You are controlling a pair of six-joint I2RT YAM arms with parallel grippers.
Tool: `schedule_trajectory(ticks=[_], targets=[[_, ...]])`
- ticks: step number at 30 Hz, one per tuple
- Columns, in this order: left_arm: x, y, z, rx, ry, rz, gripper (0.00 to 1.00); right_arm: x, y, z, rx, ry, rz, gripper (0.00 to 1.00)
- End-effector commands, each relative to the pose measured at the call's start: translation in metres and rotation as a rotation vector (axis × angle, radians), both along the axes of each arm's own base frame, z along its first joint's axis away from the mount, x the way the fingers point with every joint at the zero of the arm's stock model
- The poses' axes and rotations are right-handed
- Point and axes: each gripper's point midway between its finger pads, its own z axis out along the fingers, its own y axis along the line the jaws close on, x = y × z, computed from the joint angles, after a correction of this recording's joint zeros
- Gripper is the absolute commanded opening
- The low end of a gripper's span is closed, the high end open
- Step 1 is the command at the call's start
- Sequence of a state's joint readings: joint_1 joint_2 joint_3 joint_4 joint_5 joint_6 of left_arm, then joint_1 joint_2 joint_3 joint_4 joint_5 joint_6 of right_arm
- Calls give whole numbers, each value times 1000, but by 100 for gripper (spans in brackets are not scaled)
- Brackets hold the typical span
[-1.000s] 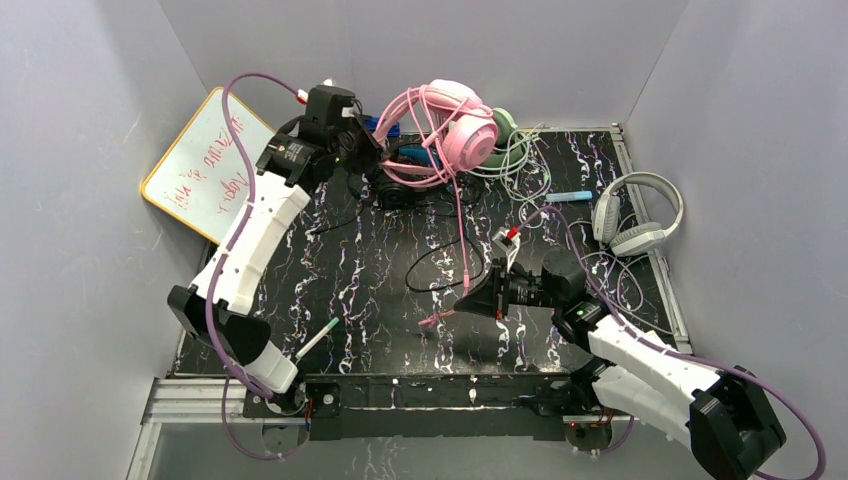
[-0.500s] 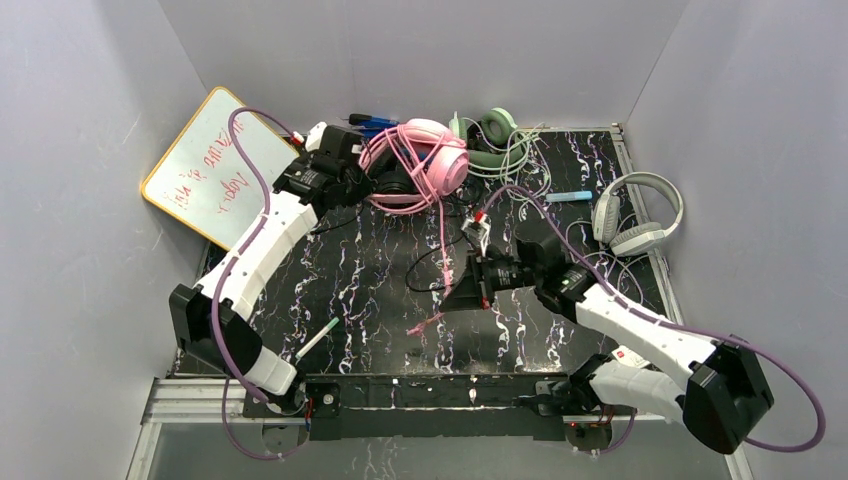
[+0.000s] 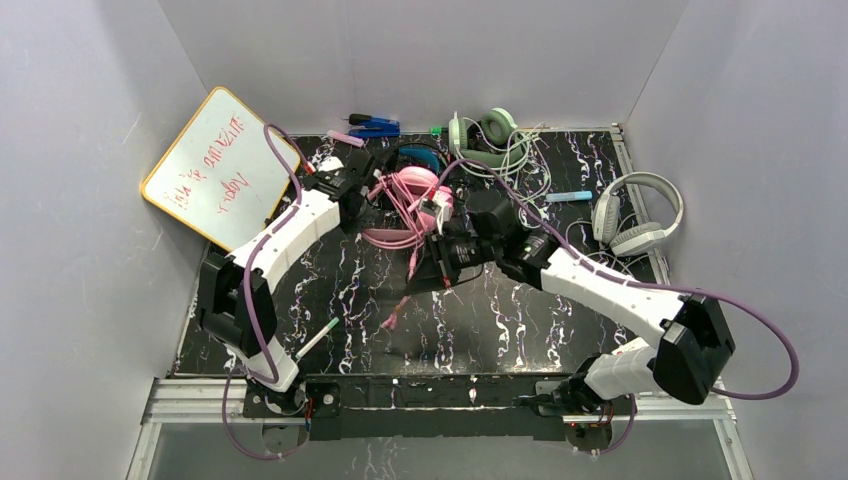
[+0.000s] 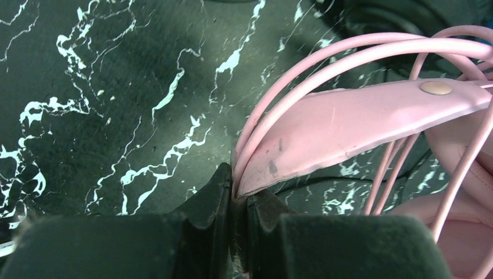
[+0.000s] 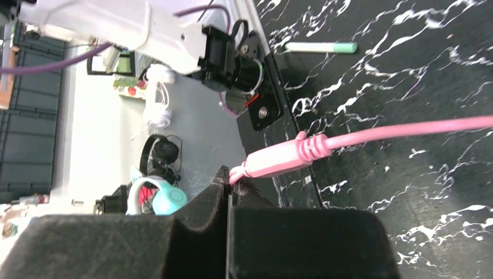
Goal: Wrap the headphones
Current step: Wrap the headphones cable around the headphones.
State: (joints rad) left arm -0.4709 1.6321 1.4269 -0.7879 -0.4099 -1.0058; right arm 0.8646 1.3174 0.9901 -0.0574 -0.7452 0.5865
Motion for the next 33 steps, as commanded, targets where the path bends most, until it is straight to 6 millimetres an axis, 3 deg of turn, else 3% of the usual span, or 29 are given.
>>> schedule_trajectory(ticks=[1,10,19,25,33], targets=[[6,-6,15,-33,-112,26,0,26,14,31,-2,-88,-96,3],[-39,-37,-11,-107,-69,-101,0,80,35,50,39,-90,-311,10],[-74,-55,7,-258,-103,-239,0,118,20,45,27,-70,-473,15],[-97,-59,5,-289,-79,-315,0,133,21,62,105,-81,-543,15],[-107,-68,-7,-313,-52,-348,0,158,18,64,104,-43,-697,32]])
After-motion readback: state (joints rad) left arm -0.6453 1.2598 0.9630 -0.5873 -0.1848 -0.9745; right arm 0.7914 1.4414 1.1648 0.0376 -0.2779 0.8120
